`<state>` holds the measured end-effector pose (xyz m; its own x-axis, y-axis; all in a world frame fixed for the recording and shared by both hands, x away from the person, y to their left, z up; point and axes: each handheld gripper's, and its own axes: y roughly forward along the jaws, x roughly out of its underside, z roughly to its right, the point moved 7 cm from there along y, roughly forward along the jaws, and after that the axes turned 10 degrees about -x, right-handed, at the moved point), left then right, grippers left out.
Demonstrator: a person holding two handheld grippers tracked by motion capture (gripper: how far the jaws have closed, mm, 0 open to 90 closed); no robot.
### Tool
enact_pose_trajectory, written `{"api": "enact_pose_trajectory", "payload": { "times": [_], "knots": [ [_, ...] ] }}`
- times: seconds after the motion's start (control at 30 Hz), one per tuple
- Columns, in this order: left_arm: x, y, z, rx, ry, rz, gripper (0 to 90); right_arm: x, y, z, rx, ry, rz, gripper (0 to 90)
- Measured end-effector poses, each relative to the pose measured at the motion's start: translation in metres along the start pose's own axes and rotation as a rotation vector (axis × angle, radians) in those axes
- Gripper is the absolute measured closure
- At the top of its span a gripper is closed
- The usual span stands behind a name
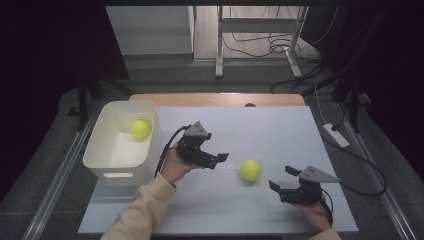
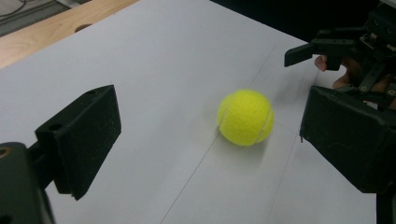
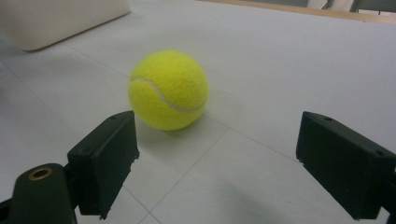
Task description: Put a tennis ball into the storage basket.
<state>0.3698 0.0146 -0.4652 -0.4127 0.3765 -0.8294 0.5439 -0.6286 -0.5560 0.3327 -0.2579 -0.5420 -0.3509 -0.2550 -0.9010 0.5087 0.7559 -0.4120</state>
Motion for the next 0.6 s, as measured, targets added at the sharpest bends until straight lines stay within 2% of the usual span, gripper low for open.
{"api": "enact_pose_trajectory", "payload": {
  "times": [0.6],
  "knots": [
    [0.003,0.022,0.007,0.024,-0.001,-0.037,6.0,0.000,0.001,0.000,-0.001,-0.006,-0.002,12.6]
  ]
}}
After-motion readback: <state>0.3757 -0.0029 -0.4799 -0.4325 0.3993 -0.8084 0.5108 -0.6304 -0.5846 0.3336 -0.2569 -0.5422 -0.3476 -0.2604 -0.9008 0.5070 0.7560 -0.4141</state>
